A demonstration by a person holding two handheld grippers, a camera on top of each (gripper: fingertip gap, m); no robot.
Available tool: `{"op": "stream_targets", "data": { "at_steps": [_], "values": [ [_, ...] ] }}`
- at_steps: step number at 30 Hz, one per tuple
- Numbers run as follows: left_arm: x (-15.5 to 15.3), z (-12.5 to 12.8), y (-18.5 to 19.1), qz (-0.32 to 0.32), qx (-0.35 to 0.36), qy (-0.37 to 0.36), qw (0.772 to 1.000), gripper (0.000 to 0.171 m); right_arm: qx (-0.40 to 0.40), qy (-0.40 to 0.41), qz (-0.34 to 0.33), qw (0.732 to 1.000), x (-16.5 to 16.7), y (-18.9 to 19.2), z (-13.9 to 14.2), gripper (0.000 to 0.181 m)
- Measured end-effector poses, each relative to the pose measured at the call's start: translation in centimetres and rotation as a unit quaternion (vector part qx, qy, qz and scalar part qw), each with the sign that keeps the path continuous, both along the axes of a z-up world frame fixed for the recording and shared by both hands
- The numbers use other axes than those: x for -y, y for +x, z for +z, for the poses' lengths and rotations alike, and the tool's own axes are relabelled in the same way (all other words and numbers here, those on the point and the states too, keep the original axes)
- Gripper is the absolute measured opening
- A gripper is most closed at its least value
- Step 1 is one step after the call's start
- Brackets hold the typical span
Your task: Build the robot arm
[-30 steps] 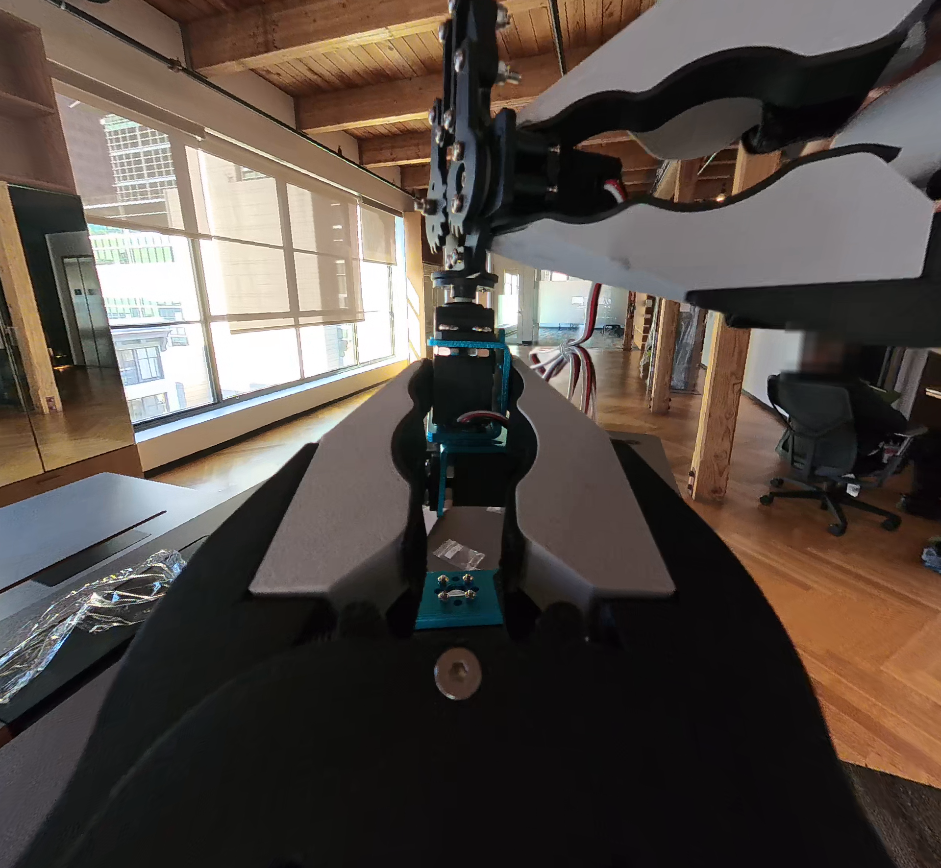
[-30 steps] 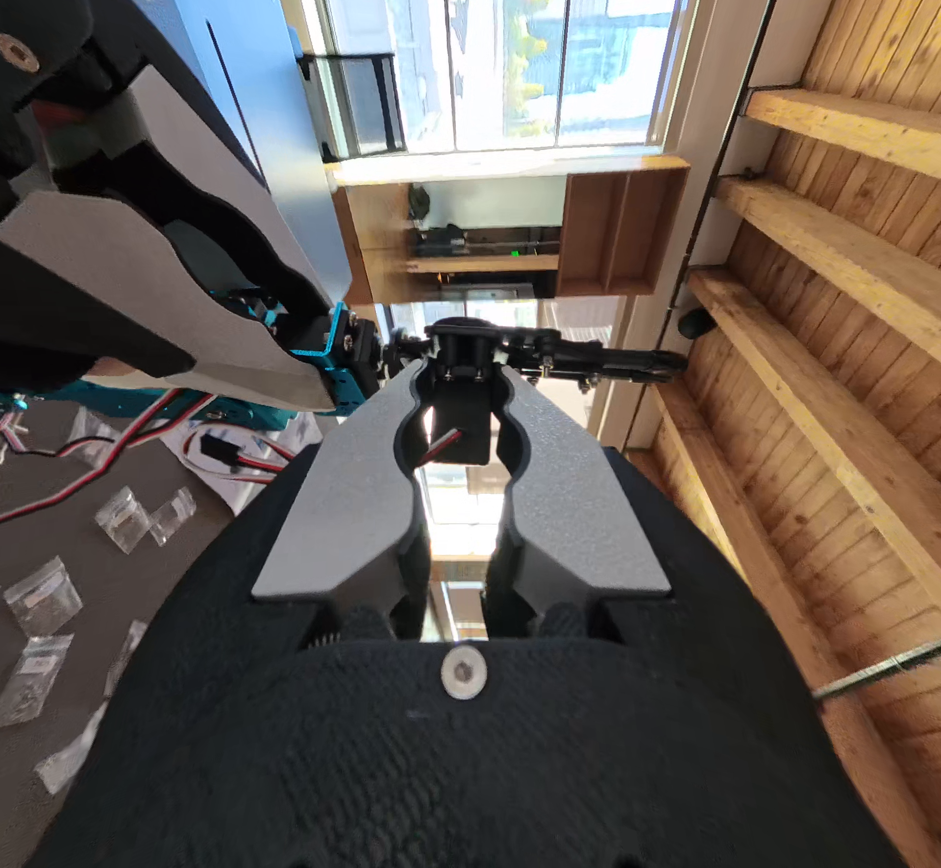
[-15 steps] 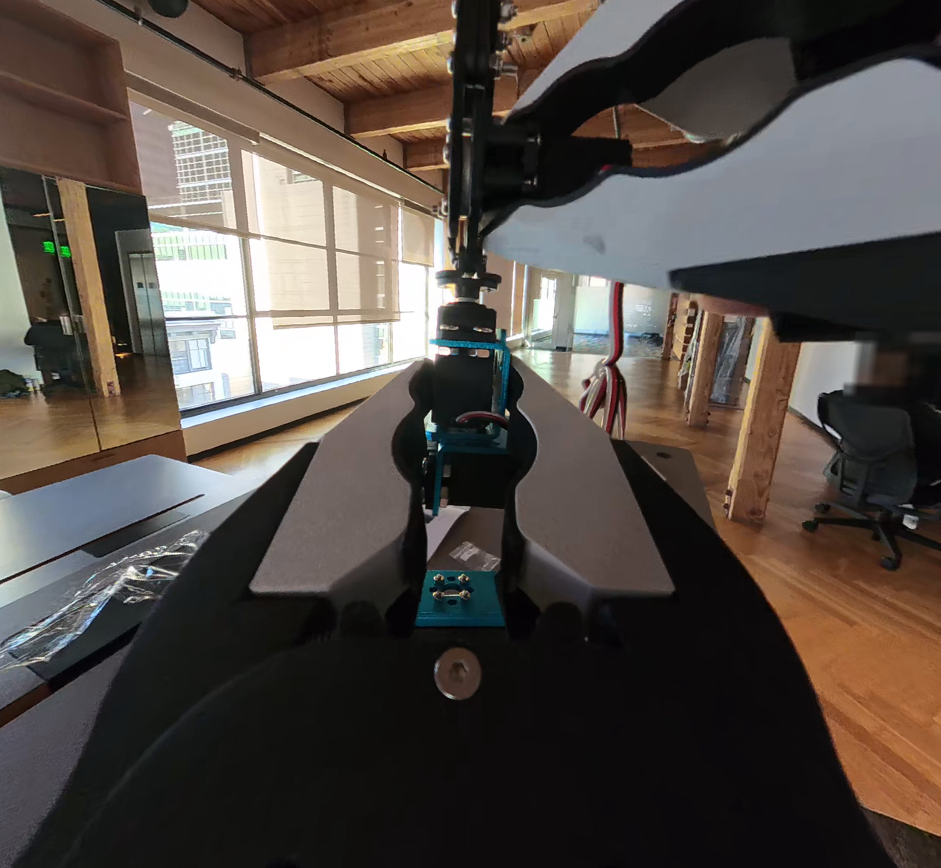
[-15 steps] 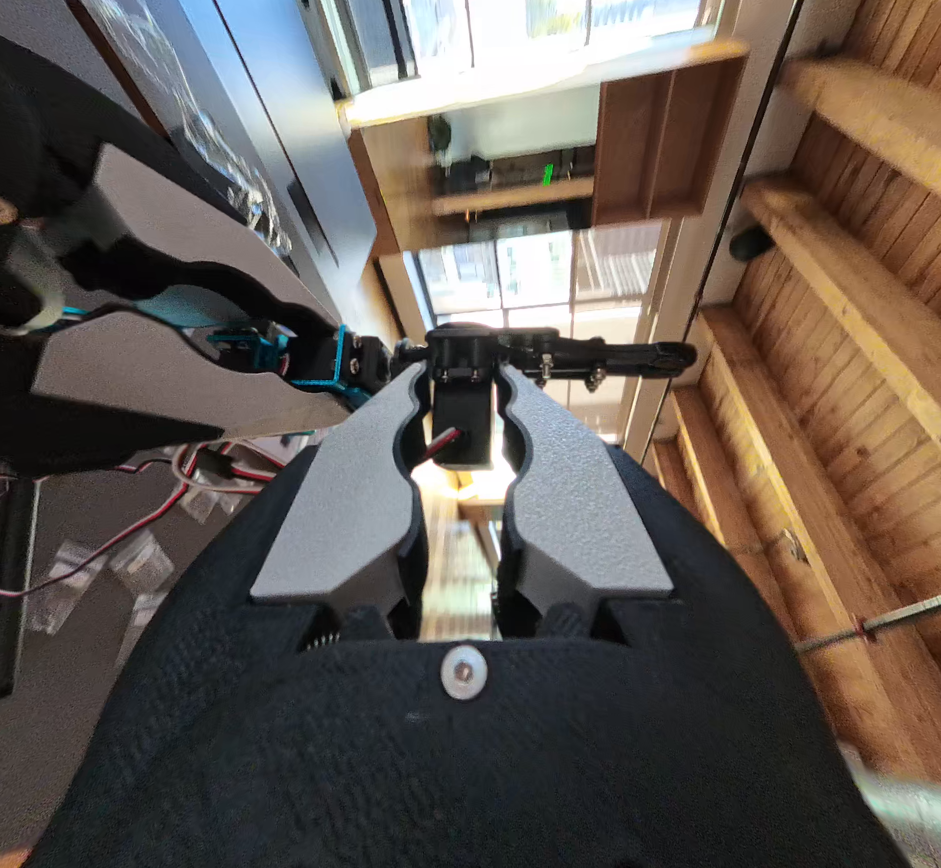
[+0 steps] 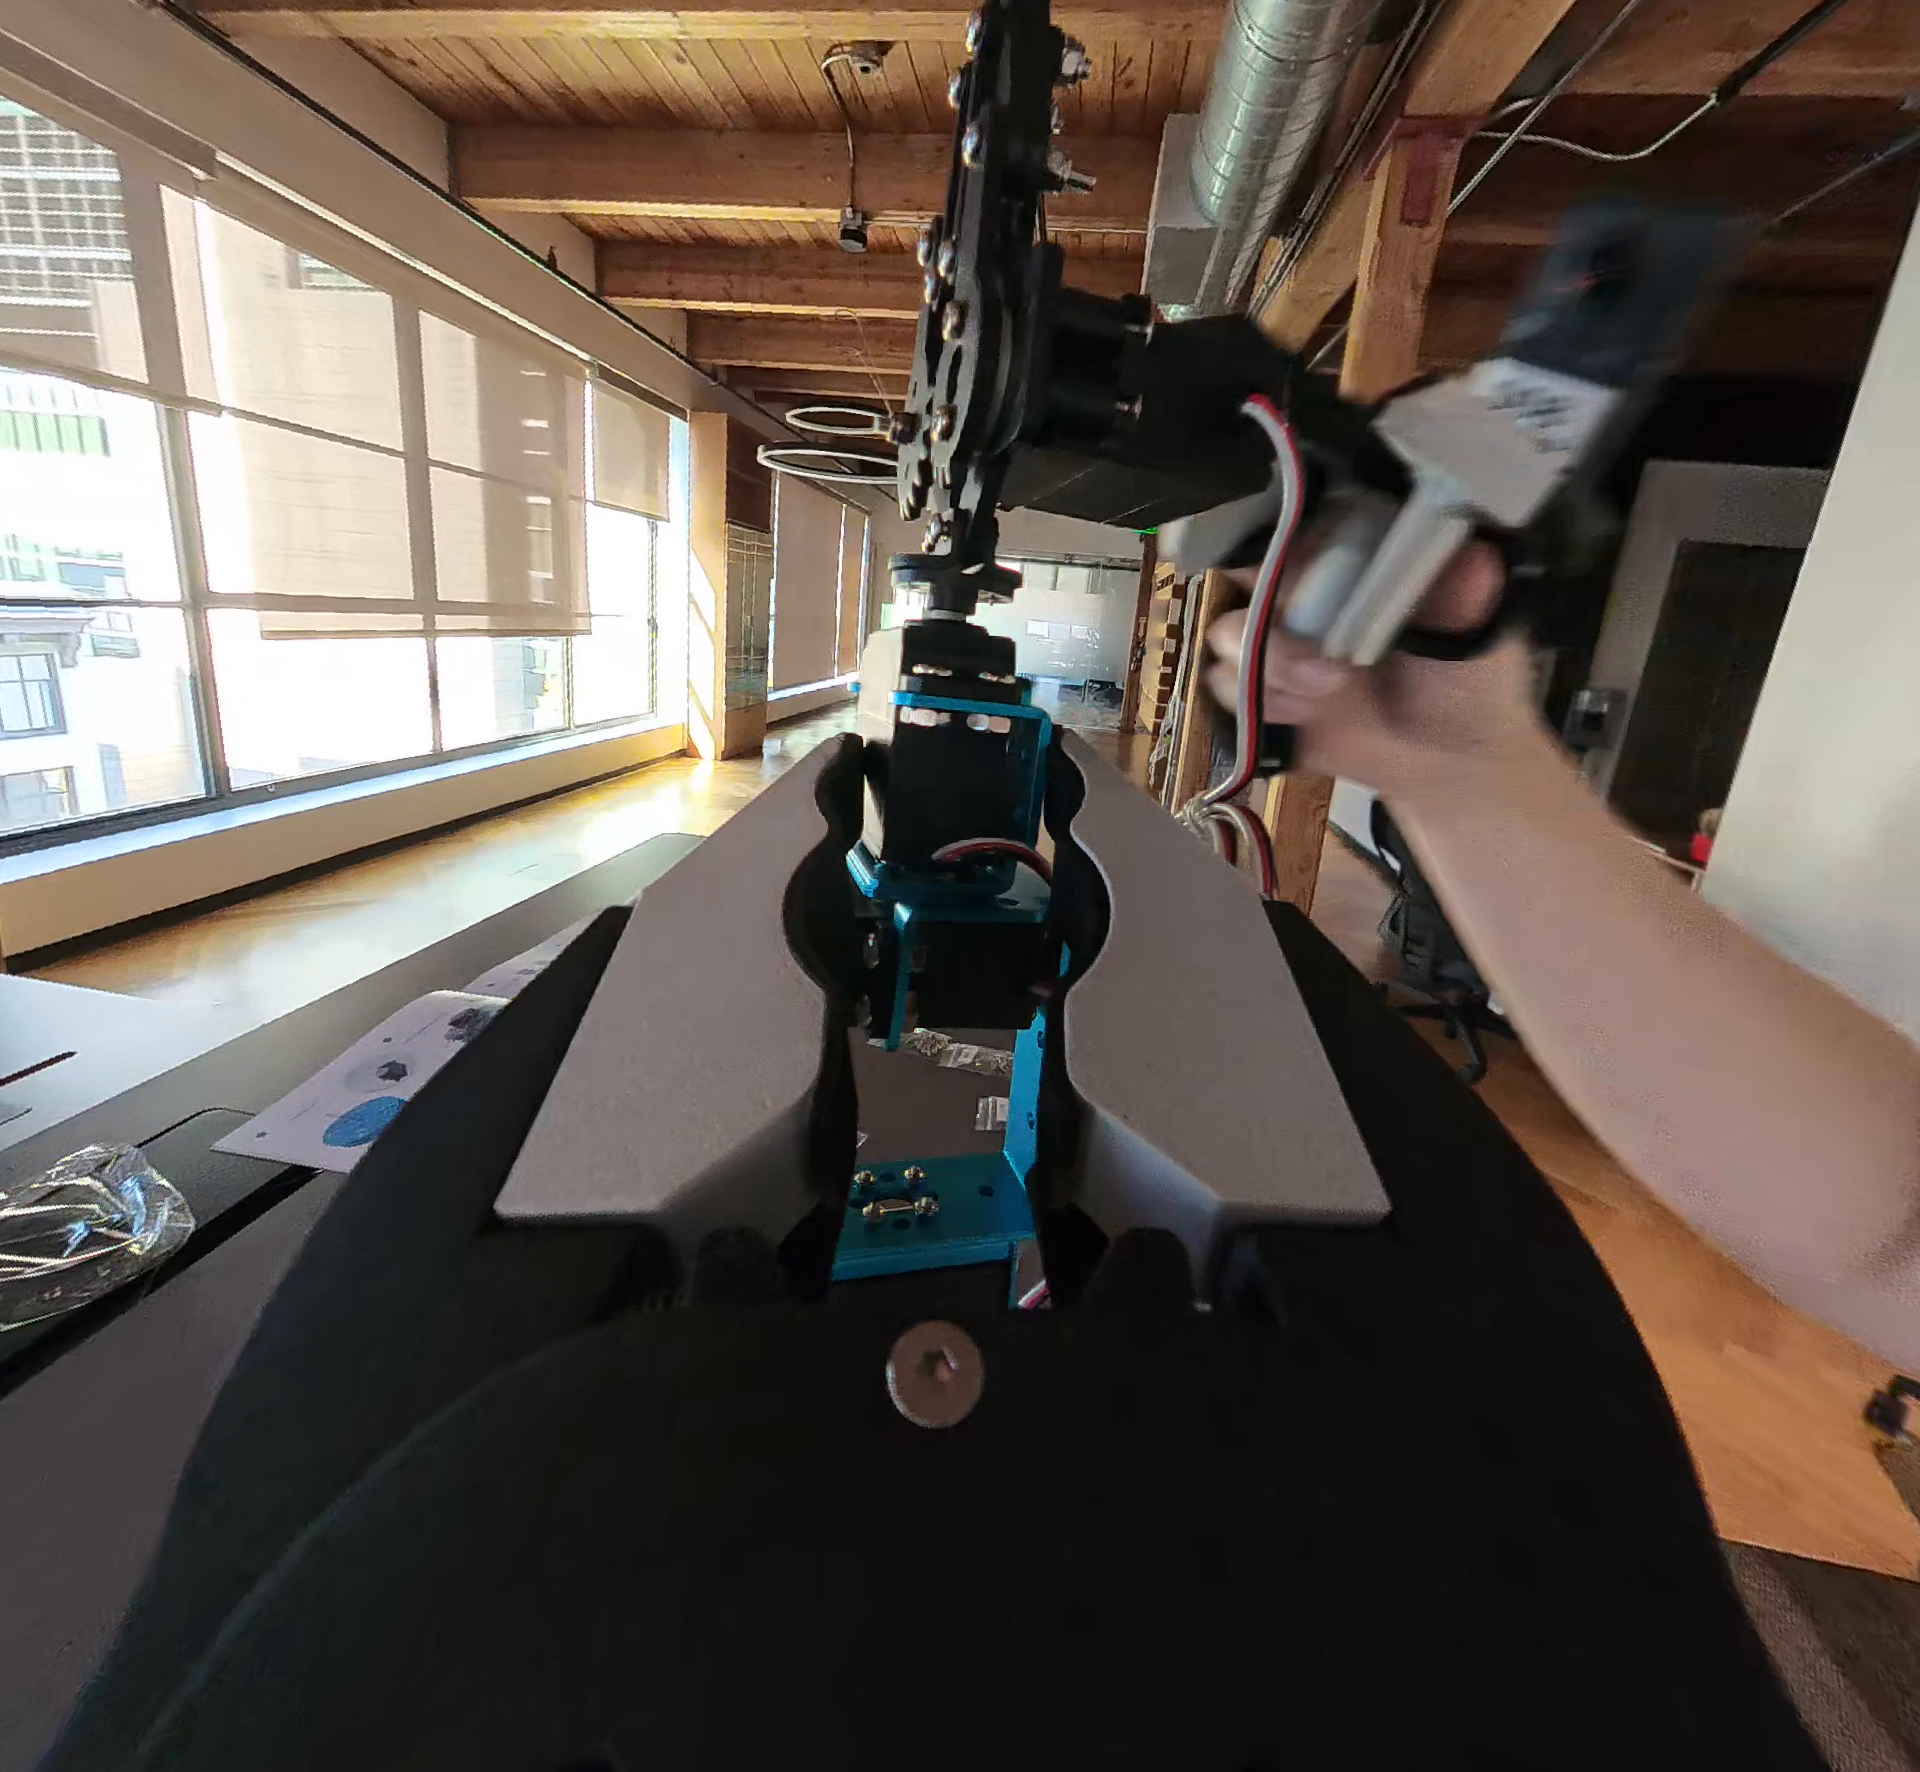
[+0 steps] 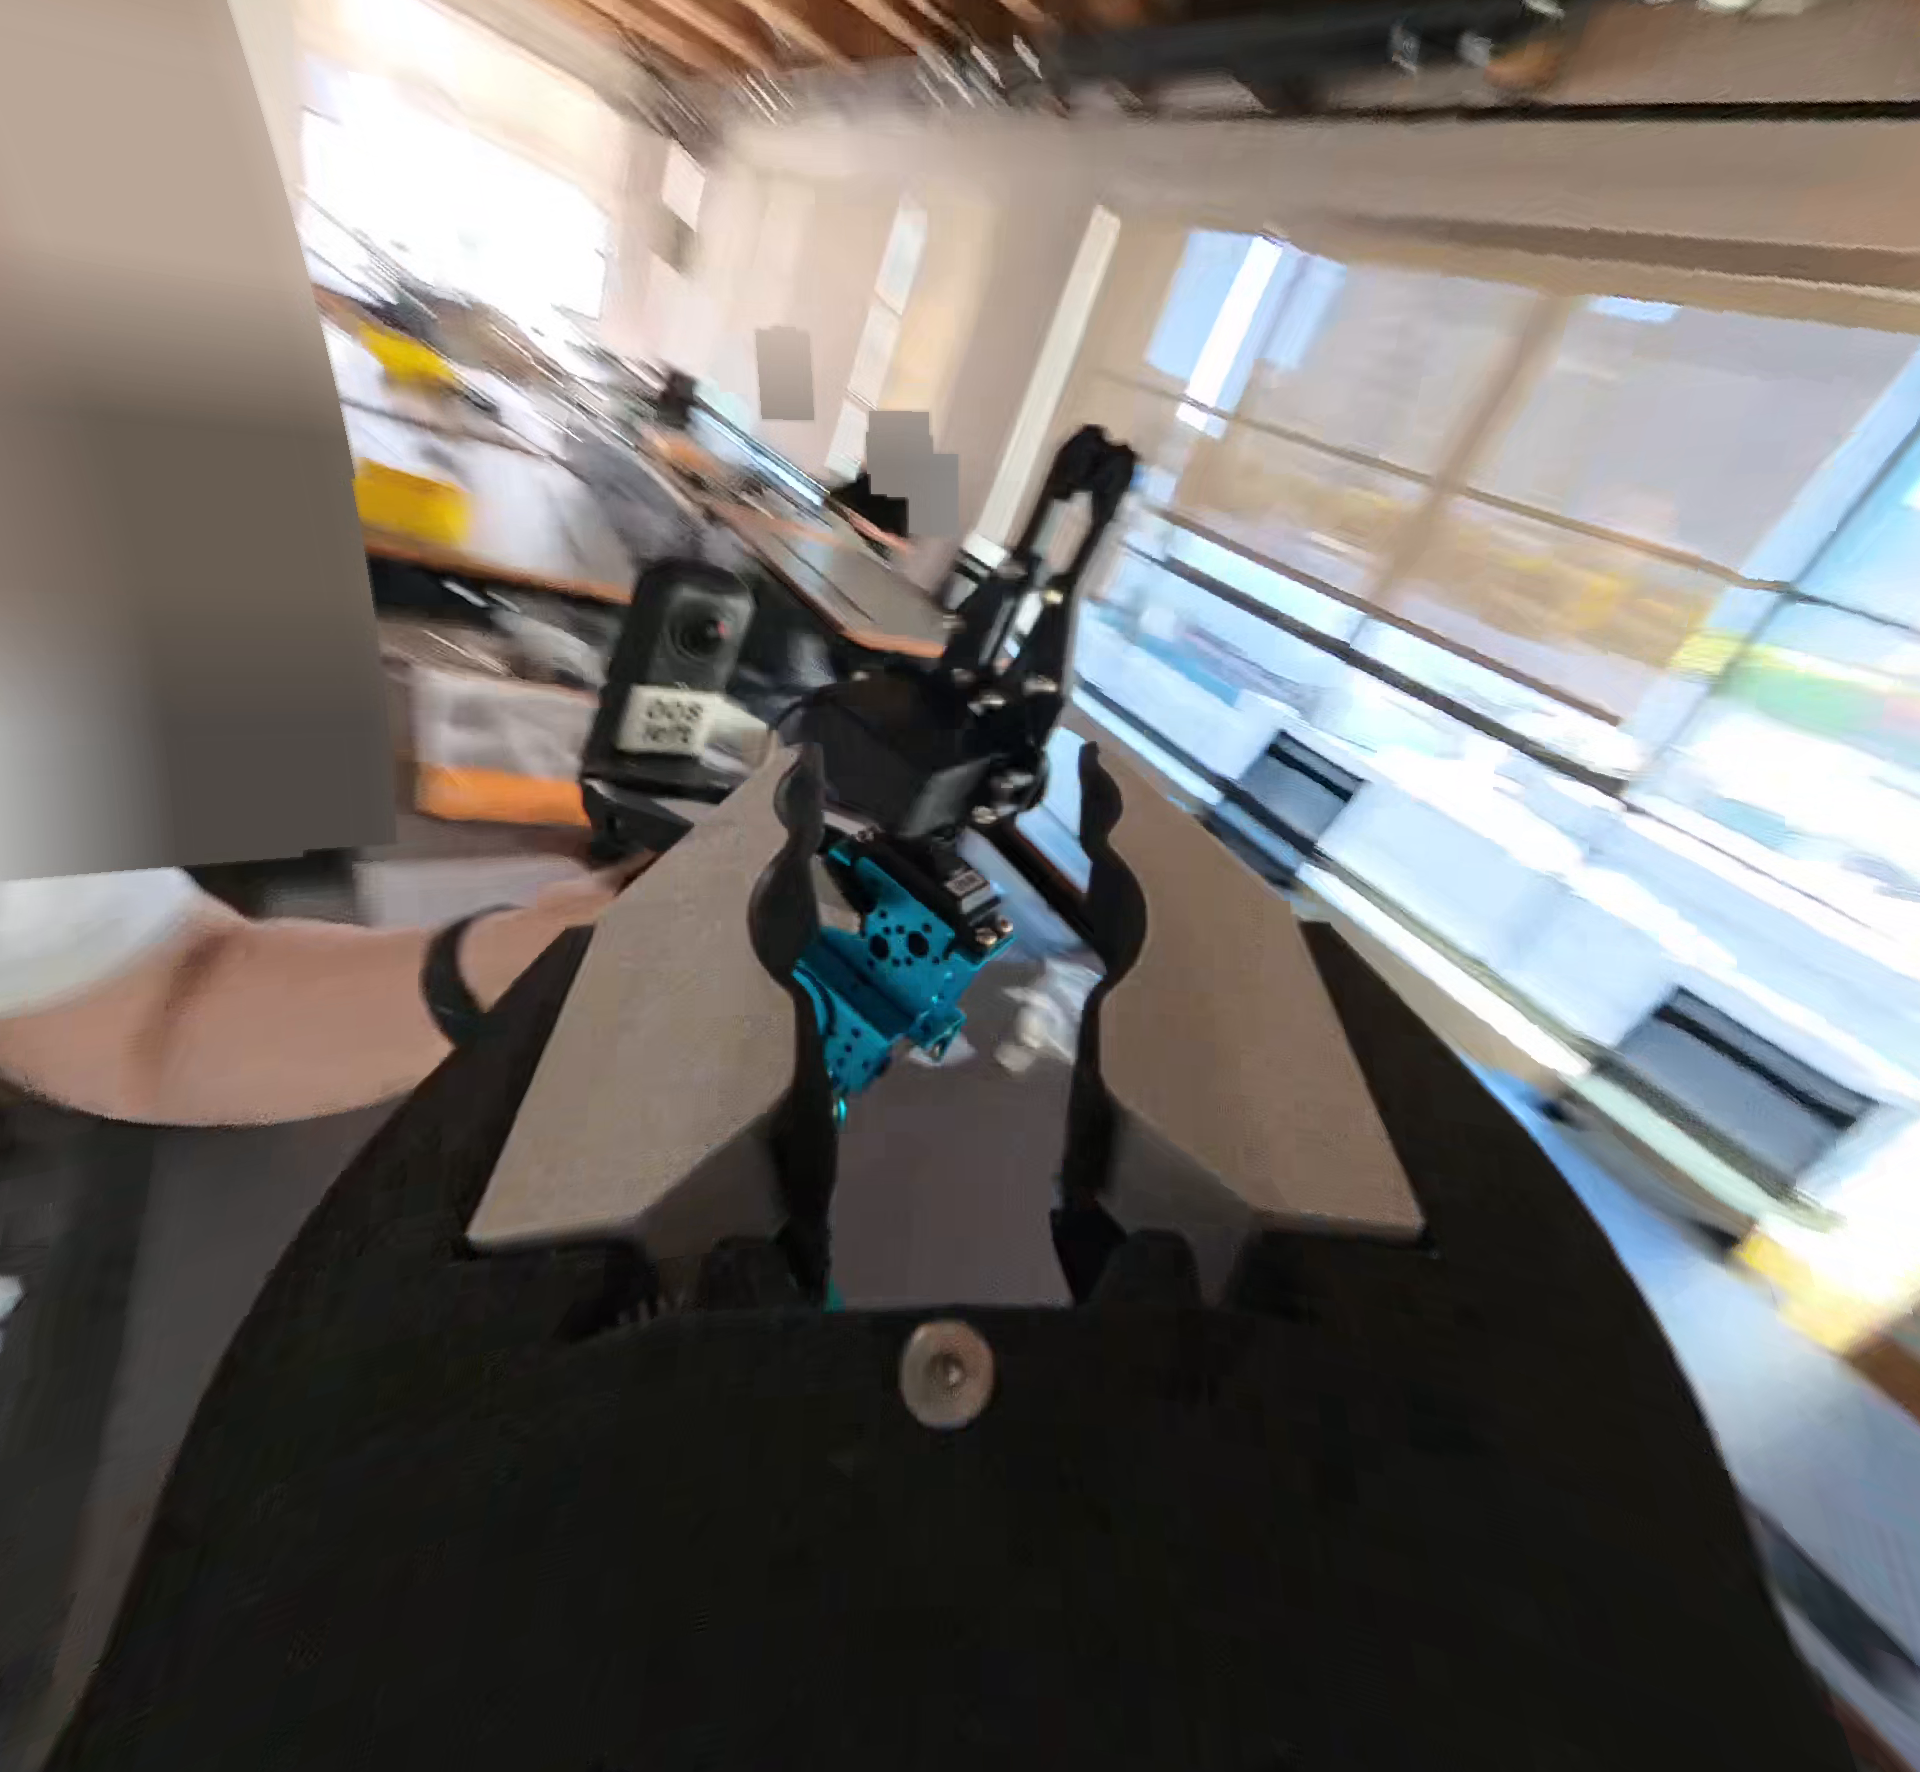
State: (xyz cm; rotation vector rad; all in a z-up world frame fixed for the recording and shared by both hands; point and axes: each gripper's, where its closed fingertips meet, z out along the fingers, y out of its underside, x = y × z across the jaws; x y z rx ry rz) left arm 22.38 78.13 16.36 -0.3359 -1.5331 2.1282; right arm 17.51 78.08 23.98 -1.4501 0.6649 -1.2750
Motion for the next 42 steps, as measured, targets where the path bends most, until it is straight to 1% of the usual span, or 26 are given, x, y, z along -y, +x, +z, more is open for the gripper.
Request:
{"op": "stream_targets", "data": {
  "at_steps": [1, 2, 3, 5, 6, 8, 9, 11, 14, 15, 18, 21, 25, 29, 34, 38, 42],
  "values": [
    [0.0, 0.0, 0.0, -0.002, 0.001, 0.000, 1.000, 0.032, -0.002, 0.029, 0.027, 0.999, 2.0, 1.0, -0.1, 0.047],
    [0.0, 0.0, 0.0, -0.003, 0.004, 0.000, 1.000, 0.032, -0.014, 0.047, 0.057, 0.997, 3.4, 2.3, -0.6, 0.055],
    [0.1, 0.0, -0.1, -0.006, 0.005, 0.002, 1.000, 0.032, -0.031, 0.078, 0.122, 0.989, 3.4, 3.2, -1.0, 0.060],
    [0.2, -0.1, -0.2, -0.012, 0.008, 0.002, 1.000, 0.031, -0.085, 0.144, 0.256, 0.952, 1.9, 4.2, -1.0, 0.068],
    [0.3, -0.1, -0.2, -0.016, 0.010, 0.002, 1.000, 0.031, -0.110, 0.146, 0.290, 0.939, 1.0, 4.7, -1.4, 0.074],
    [0.3, -0.1, -0.3, -0.026, 0.009, 0.000, 1.000, 0.030, -0.154, 0.097, 0.310, 0.933, -0.4, 5.9, -3.4, 0.081],
    [0.3, -0.1, -0.2, -0.028, 0.010, 0.000, 1.000, 0.030, -0.167, 0.083, 0.326, 0.927, -1.1, 6.1, -3.8, 0.079],
    [0.3, -0.1, -0.2, -0.027, 0.015, -0.001, 1.000, 0.030, -0.182, 0.080, 0.374, 0.906, -2.0, 5.4, -3.6, 0.061],
    [0.4, -0.2, -0.1, -0.008, 0.039, -0.004, 0.999, 0.028, -0.182, 0.073, 0.367, 0.909, -2.1, 5.4, -3.6, 0.061],
    [0.5, -0.2, -0.2, 0.002, 0.051, -0.005, 0.999, 0.027, -0.177, 0.084, 0.368, 0.909, -2.2, 5.4, -3.3, 0.064],
    [0.7, -0.2, -0.1, 0.022, 0.063, -0.009, 0.998, 0.025, -0.177, 0.121, 0.364, 0.906, -2.1, 5.5, -3.1, 0.063],
    [0.8, -0.2, 0.0, 0.026, 0.064, -0.008, 0.998, 0.024, -0.171, 0.115, 0.346, 0.915, -2.0, 5.7, -3.1, 0.061],
    [0.9, -0.3, 0.3, 0.069, 0.081, -0.015, 0.994, 0.024, -0.161, 0.126, 0.317, 0.926, -2.4, 6.0, -3.0, 0.060],
    [1.1, -0.4, 0.4, 0.092, 0.085, -0.008, 0.992, 0.025, -0.148, 0.118, 0.246, 0.951, -2.6, 6.5, -2.9, 0.060],
    [1.3, -0.4, 0.6, 0.121, 0.086, -0.001, 0.989, 0.025, -0.132, 0.126, 0.152, 0.971, -2.6, 7.0, -2.9, 0.061],
    [1.4, -0.5, 0.5, 0.148, 0.095, 0.003, 0.984, 0.025, -0.111, 0.131, 0.067, 0.983, -2.6, 7.0, -2.9, 0.062],
    [1.4, -0.5, 0.4, 0.166, 0.097, 0.008, 0.981, 0.025, -0.081, 0.139, -0.033, 0.986, -2.6, 7.1, -2.9, 0.062]
  ]
}}
